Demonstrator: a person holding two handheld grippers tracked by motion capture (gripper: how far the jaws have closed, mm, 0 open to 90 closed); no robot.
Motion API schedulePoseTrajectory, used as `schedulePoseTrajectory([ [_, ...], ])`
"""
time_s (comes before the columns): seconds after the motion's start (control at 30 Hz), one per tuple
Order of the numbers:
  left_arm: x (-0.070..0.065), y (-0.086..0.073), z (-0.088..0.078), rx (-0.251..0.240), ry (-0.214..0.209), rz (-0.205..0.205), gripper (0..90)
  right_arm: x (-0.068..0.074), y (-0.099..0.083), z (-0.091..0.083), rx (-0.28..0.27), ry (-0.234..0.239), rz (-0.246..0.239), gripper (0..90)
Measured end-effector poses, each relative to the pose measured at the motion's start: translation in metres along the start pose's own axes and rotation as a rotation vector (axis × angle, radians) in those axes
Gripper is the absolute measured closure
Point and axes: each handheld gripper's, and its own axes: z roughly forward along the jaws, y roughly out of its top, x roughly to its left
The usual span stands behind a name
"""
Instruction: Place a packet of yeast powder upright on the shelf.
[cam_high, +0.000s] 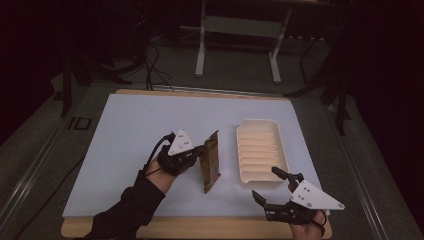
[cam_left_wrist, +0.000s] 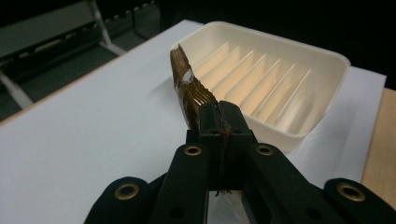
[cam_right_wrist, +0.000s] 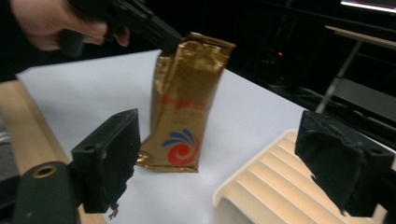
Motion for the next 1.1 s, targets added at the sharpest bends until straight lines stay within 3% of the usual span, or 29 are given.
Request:
schedulePoseTrajectory([
  [0.17, -0.006, 0.009, -0.008, -0.026, -0.017, 0.117, 90.0, -0.002, 0.002, -0.002, -0.022, 0.043, 0.023, 17.4],
  [0.2, -0.007, 0.01, -0.01, -0.015, 0.019, 0.162, 89.9, -0.002, 0.002, -0.002, -0.031, 0.049, 0.02, 17.3],
  [0.23, -0.007, 0.01, -0.01, -0.015, 0.019, 0.162, 89.9, -0.002, 0.003, -0.001, -0.041, 0.057, 0.015, 16.4],
  [0.27, -0.009, 0.01, -0.014, -0.009, 0.042, 0.23, 89.9, -0.002, 0.005, -0.002, -0.051, 0.054, 0.012, 15.7],
  [0.33, -0.012, 0.009, -0.018, -0.009, 0.103, 0.297, 89.9, -0.002, 0.008, -0.002, -0.049, 0.066, 0.016, 15.7],
  [0.43, -0.016, 0.007, -0.025, -0.033, 0.156, 0.376, 89.9, -0.003, 0.015, -0.001, -0.039, 0.099, 0.069, 14.0],
  [0.47, -0.016, 0.007, -0.025, -0.033, 0.156, 0.376, 89.8, -0.003, 0.015, -0.001, -0.039, 0.099, 0.069, 14.0],
  [0.53, -0.016, 0.007, -0.032, -0.082, 0.155, 0.421, 89.9, -0.006, 0.019, 0.002, -0.059, 0.163, 0.135, 12.9],
  [0.57, -0.016, 0.007, -0.034, -0.093, 0.172, 0.435, 89.9, -0.006, 0.02, 0.003, -0.054, 0.169, 0.146, 12.4],
  [0.67, -0.016, 0.008, -0.04, -0.138, 0.14, 0.452, 89.9, -0.005, 0.026, 0.008, -0.048, 0.159, 0.149, 10.5],
  [0.8, -0.016, 0.008, -0.048, -0.197, 0.055, 0.469, 89.8, -0.005, 0.035, 0.013, -0.047, 0.178, 0.12, 10.6],
  [0.97, -0.017, 0.008, -0.057, -0.285, -0.061, 0.462, 89.7, -0.006, 0.043, 0.022, -0.013, 0.26, 0.119, 15.0],
  [1.0, -0.017, 0.008, -0.059, -0.311, -0.106, 0.453, 89.7, -0.006, 0.044, 0.024, -0.012, 0.26, 0.115, 15.6],
  [1.03, -0.019, 0.008, -0.06, -0.325, -0.106, 0.457, 89.7, -0.005, 0.045, 0.027, -0.006, 0.285, 0.118, 16.0],
  [1.1, -0.023, 0.009, -0.062, -0.341, -0.136, 0.472, 89.8, -0.004, 0.047, 0.03, -0.008, 0.283, 0.113, 17.1],
])
